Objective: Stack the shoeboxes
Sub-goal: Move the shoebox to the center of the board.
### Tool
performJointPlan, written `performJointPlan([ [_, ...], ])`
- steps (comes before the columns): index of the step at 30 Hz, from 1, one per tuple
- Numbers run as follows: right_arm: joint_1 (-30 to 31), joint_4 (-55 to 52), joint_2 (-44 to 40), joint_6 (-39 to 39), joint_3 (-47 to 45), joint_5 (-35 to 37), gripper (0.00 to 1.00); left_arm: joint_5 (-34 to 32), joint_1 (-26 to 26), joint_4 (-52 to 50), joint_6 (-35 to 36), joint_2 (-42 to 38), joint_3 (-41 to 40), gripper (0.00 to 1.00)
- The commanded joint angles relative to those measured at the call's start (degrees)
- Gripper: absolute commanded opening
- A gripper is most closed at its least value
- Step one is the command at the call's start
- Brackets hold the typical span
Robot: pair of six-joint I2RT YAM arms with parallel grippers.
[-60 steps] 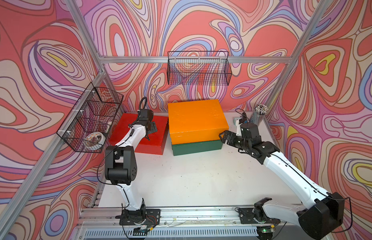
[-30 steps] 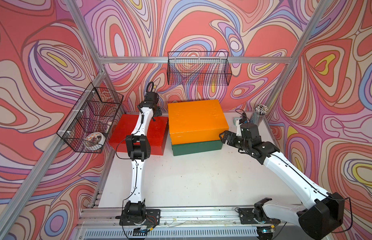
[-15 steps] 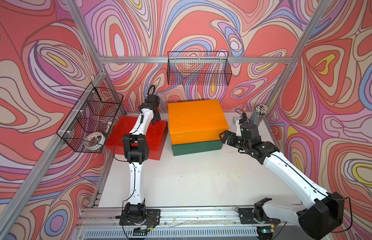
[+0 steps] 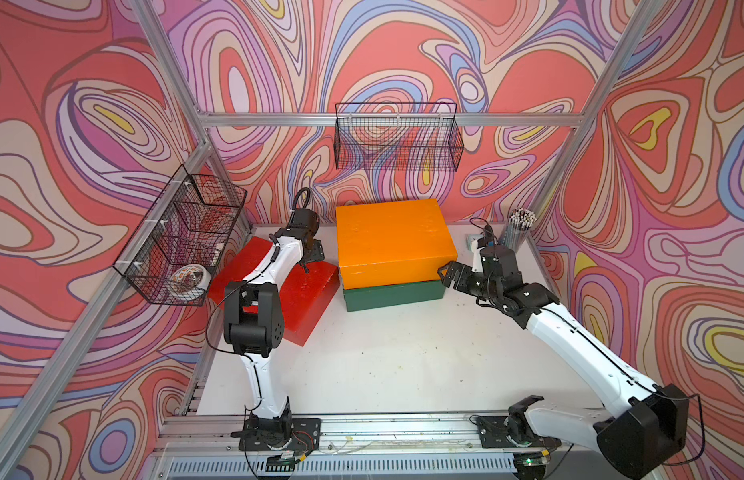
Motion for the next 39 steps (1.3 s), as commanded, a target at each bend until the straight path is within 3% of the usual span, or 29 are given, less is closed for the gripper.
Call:
performJointPlan([
  [1, 0.1, -0.5, -1.0, -0.2, 0.7, -0.8, 0.98, 3.1, -0.3, -0.1, -3.0, -3.7, -7.1, 0.9],
  [14, 1.2, 1.1, -4.3, 2.2, -0.9, -4.4, 0.97, 10.9, -0.5, 11.0, -6.2, -22.2, -32.2, 0.89],
  [18, 7.4, 1.5, -5.3, 4.4, -1.1, -1.3, 0.98, 13.9, -0.5, 12.1, -6.4, -29.5, -37.4, 0.9],
  [21, 15.8, 3.5, -5.5, 7.1, -2.3, 3.4, 0.98, 16.1, -0.6, 12.7, -6.8, -35.2, -41.4, 0.91],
  [27, 28.1, 19.1, -1.5, 15.2, -10.0, 7.1, 0.98, 19.5, -0.7, 11.1, -7.2, -47.0, -45.8, 0.91],
  [31, 34.0, 33.3, 5.2, 22.1, -13.8, 8.8, 0.96, 16.5, -0.7, 5.8, -10.5, -58.9, -47.7, 0.93],
  [36, 37.0, 53.3, 14.8, 28.7, -17.2, 6.7, 0.97, 13.9, -0.7, -3.4, -15.5, -75.7, -50.8, 1.0],
  [39, 37.6, 63.7, 21.8, 31.8, -16.7, 4.3, 0.97, 19.1, -0.7, -6.3, -18.2, -83.6, -49.7, 1.0],
])
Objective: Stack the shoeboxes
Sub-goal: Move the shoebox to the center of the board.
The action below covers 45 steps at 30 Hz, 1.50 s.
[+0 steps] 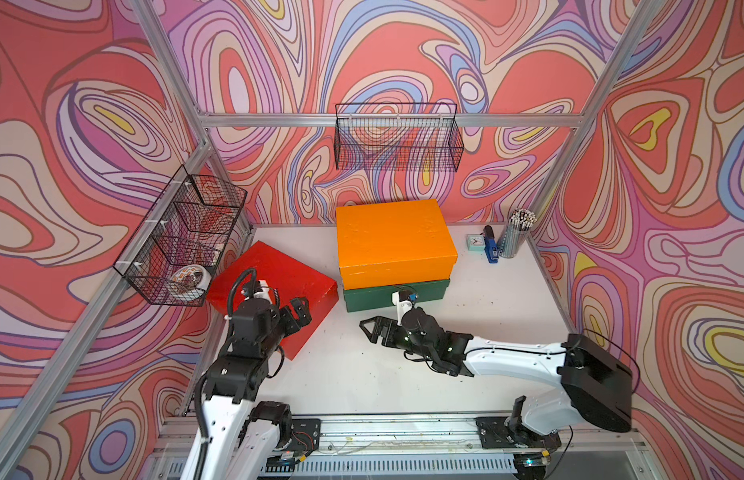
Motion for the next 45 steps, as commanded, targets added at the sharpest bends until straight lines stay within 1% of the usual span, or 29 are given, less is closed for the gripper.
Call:
performJointPlan([
  [1, 1.1, 19.3, 6.3, 6.2, 0.7, -1.9, 0.97, 5.2, -0.3, -7.9, -4.3, -5.9, 2.2, 1.0],
  [3, 2.2, 24.9, 11.2, 7.5, 2.8, -2.6, 0.97, 8.4, -0.3, -11.7, -1.8, -6.9, 8.8, 1.0],
  [4, 2.9, 26.3, 13.5, 8.3, 4.7, -3.1, 0.97, 8.0, -0.3, -14.7, 0.2, -6.6, 13.0, 1.0],
  [5, 3.5, 27.6, 17.2, 9.3, 6.7, -3.9, 0.97, 6.3, -0.2, -18.0, 2.4, -6.0, 16.9, 1.0],
  [7, 4.0, 31.0, 22.4, 10.6, 10.3, -5.7, 0.96, 1.3, -0.3, -21.9, 6.9, -5.5, 20.6, 1.0],
  [8, 4.3, 32.2, 24.9, 11.0, 12.2, -6.2, 0.96, -2.2, -0.3, -22.8, 8.6, -5.7, 20.3, 1.0],
  [9, 4.5, 32.5, 26.6, 11.3, 13.7, -6.3, 0.95, -5.3, -0.3, -23.4, 8.8, -5.9, 19.6, 1.0],
  [10, 4.8, 32.1, 28.2, 11.2, 15.4, -6.2, 0.95, -7.0, -0.3, -23.9, 9.1, -5.7, 19.3, 1.0],
  [11, 5.0, 31.6, 29.4, 11.0, 17.0, -6.1, 0.95, -6.2, -0.3, -24.2, 9.5, -5.3, 19.6, 1.0],
  [14, 5.2, 33.8, 32.9, 12.6, 19.5, -6.4, 0.96, 0.2, 0.0, -21.8, 11.5, -5.0, 19.0, 1.0],
  [15, 5.2, 35.3, 34.0, 13.3, 19.9, -6.5, 0.96, 0.6, 0.5, -21.8, 11.6, -4.7, 19.1, 1.0],
  [17, 5.2, 37.8, 35.6, 13.7, 20.6, -5.7, 0.96, 0.3, 0.9, -22.3, 11.6, -4.0, 19.0, 1.0],
  [21, 5.2, 37.4, 38.5, 13.7, 23.2, -5.0, 0.95, 0.5, 1.0, -22.6, 11.5, -3.4, 19.2, 1.0],
  [24, 5.2, 38.7, 41.0, 14.7, 25.4, -5.0, 0.94, -0.8, 1.0, -23.0, 11.0, -4.4, 19.3, 1.0],
  [28, 5.2, 37.4, 43.8, 15.6, 28.9, -5.4, 0.92, -1.9, 1.0, -23.1, 10.6, -6.6, 19.2, 1.0],
  [31, 5.2, 35.3, 44.8, 15.5, 31.0, -5.5, 0.91, -2.4, 1.0, -22.9, 10.5, -8.0, 19.0, 1.0],
  [34, 5.2, 35.2, 45.3, 15.7, 31.8, -4.9, 0.91, -2.5, 1.1, -23.0, 10.5, -8.3, 19.0, 1.0],
  [40, 5.2, 34.4, 46.1, 15.9, 33.1, -4.9, 0.86, -1.9, 1.4, -23.0, 10.6, -8.0, 19.1, 1.0],
  [45, 5.2, 34.4, 47.4, 16.6, 34.1, -5.1, 0.85, -2.1, 1.4, -23.0, 10.7, -8.3, 19.1, 1.0],
])
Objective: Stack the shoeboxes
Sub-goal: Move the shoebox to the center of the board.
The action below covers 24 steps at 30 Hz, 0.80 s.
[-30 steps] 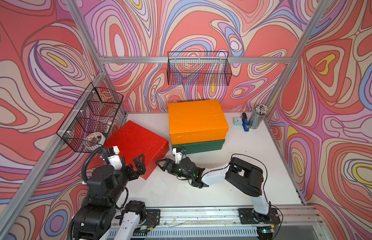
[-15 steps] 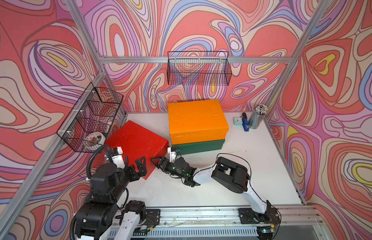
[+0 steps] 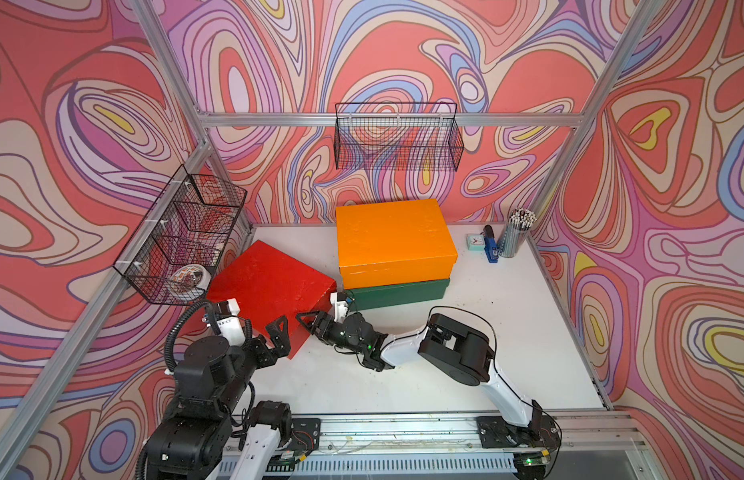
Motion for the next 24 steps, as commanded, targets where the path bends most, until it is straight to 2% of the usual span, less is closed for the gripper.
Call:
performJointPlan([
  [1, 0.2, -1.2, 1.9, 0.6, 1.7, 0.2, 0.84, -0.4, 0.4, -1.5, 0.2, -0.4, -0.1, 1.0],
  [9, 0.2, -1.3, 2.1, 0.4, 2.0, -0.2, 0.56, -0.5, 0.4, -1.5, 0.2, -0.4, 0.0, 1.0],
  [13, 0.1, -1.3, 2.2, 0.5, 2.2, -0.6, 0.45, -0.7, 0.5, -1.5, 0.2, -0.6, 0.0, 1.0],
  [20, 0.1, -1.5, -1.9, -1.0, -2.8, -0.1, 0.39, -0.8, 0.5, -1.6, 0.1, -0.6, 0.0, 1.0],
  [24, 0.1, -2.3, -6.0, -1.7, -7.2, -2.5, 0.37, -1.3, 0.7, -1.7, 0.0, -0.5, 0.0, 1.0],
])
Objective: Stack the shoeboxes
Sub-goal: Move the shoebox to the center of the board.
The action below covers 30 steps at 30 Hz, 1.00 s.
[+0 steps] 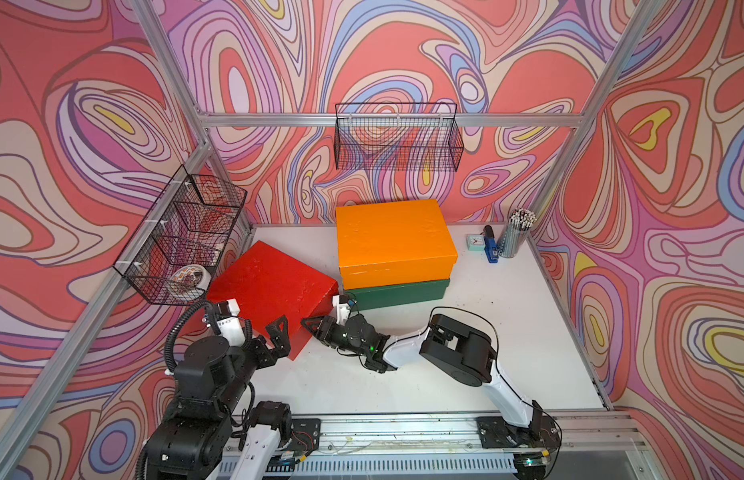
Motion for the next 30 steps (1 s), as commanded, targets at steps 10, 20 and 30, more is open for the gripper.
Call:
performJointPlan([
  [10, 0.3, 1.7, -4.4, 2.6, -8.2, -11.5, 0.34, -2.1, 0.8, -1.7, -0.4, -0.5, 0.1, 1.0],
  [20, 0.5, -2.6, -9.5, -0.9, -11.9, -15.4, 0.35, -2.1, 1.2, -1.8, -0.4, 1.0, 0.0, 1.0],
  [30, 0.5, -7.2, -16.8, -2.9, -19.9, -17.2, 0.34, -2.4, 1.7, -1.9, -0.5, 1.0, 0.1, 1.0],
])
